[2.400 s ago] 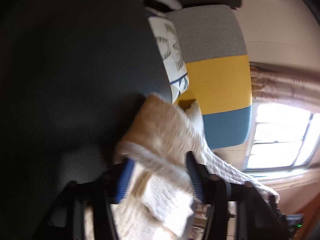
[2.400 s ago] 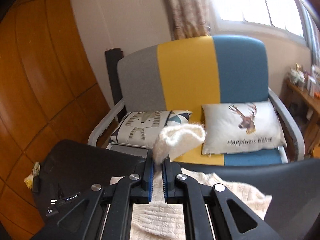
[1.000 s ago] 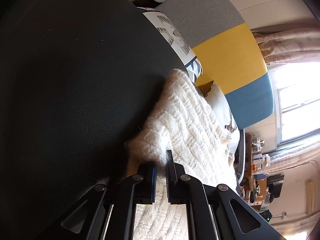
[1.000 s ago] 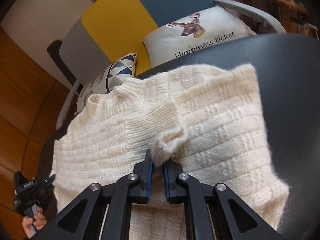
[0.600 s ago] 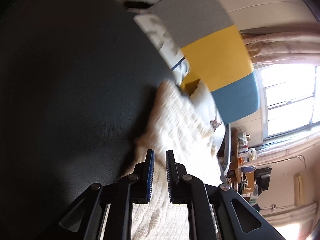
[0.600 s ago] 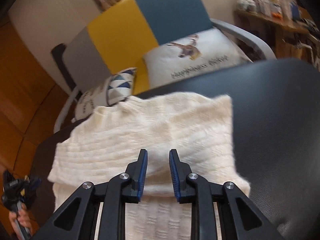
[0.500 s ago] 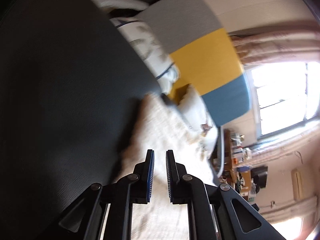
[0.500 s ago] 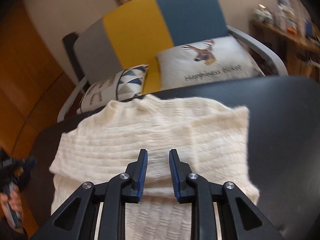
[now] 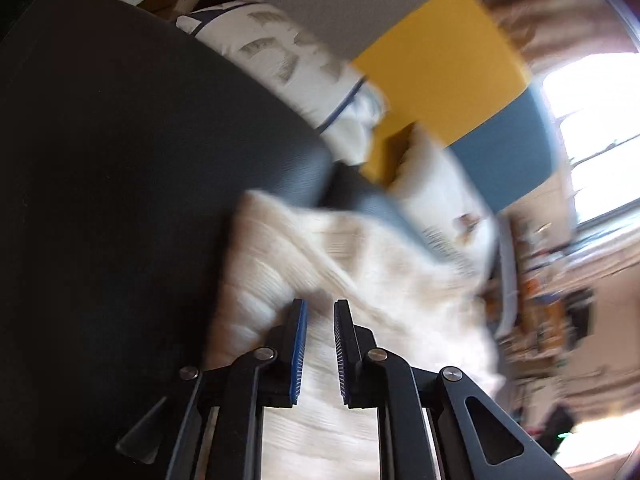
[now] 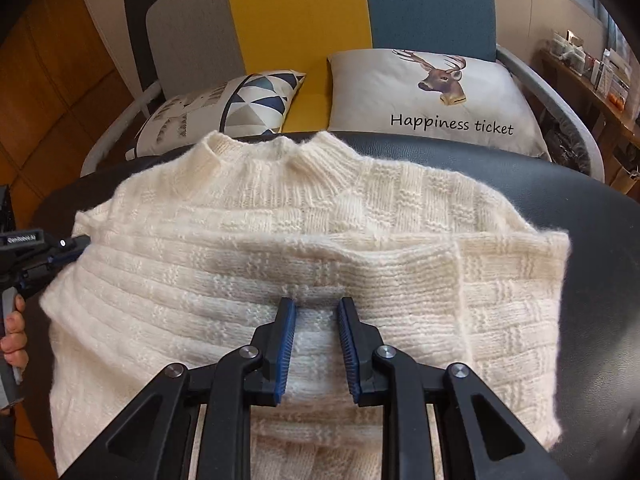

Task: Fold clothes
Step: 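Release the hem with the left gripper and press the fold flat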

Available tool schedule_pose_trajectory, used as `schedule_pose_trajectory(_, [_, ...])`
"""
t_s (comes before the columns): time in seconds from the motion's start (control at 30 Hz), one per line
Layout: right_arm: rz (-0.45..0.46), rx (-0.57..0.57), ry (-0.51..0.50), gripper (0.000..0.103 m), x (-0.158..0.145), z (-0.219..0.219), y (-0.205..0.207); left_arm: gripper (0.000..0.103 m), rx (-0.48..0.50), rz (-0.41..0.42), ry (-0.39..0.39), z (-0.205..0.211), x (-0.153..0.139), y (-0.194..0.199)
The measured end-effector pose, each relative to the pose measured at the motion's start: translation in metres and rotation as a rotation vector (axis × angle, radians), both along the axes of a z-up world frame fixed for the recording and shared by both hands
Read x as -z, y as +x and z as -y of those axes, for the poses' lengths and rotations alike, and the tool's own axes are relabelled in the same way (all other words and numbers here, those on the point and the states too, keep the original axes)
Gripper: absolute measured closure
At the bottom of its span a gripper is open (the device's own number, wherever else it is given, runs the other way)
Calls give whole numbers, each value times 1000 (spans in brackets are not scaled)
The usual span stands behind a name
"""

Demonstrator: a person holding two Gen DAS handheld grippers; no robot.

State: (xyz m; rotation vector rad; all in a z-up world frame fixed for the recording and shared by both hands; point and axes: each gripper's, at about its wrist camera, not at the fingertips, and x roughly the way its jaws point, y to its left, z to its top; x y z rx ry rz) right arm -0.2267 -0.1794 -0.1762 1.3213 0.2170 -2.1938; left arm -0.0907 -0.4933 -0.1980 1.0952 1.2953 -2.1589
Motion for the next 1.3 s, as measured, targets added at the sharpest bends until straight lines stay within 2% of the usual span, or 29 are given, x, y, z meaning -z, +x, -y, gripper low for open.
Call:
schedule_pose_trajectory(0.13, [-1,-7,-14,81,2,-2,-2,93,-7,-75,33,10,-1,20])
schedule_pose_trajectory(0.2, [8,-6,-32,81,2,-5,-3,89,-30,-108,25,22,-11,34])
schedule_pose_trajectory(0.23, [13,-5,-42,81,2,-6,-3,80,-41,-109,3,29,-17,41])
schedule_pose_trajectory(0.27, [18,-5,-51,81,2,-7,-4,67,-47,-109,-8,37,-21,47])
schedule_pose_trajectory(0.33, [25,2,-62,81,2,-8,-5,51,-44,-104,-4,52,-25,53])
schedule_pose_trajectory(0.47, [37,5,-75,81,2,-9,-7,49,35,-61,24,60,-14,37])
schedule_pose_trajectory(0.6, [43,-6,-83,81,3,-10,-8,49,111,-34,27,59,-9,25])
schedule_pose_trajectory(0.9, [39,-16,-76,81,2,-10,-10,52,181,1,-32,43,-11,9])
schedule_pose_trajectory(0.97, [32,-22,-68,81,3,-9,-10,90,197,9,-45,39,-12,6])
schedule_pose_trajectory(1.1, [-3,-35,-30,84,7,-5,-8,93,184,24,-226,22,-30,7])
schedule_pose_trajectory(1.17, [-33,-44,-6,84,7,-1,-4,93,169,69,-301,18,-30,4])
schedule_pose_trajectory(1.23, [-52,-40,-1,84,8,0,-1,93,165,128,-327,14,-21,-1])
schedule_pose_trajectory(1.3, [-42,-27,-15,84,7,-2,-2,93,168,145,-348,11,-19,-5])
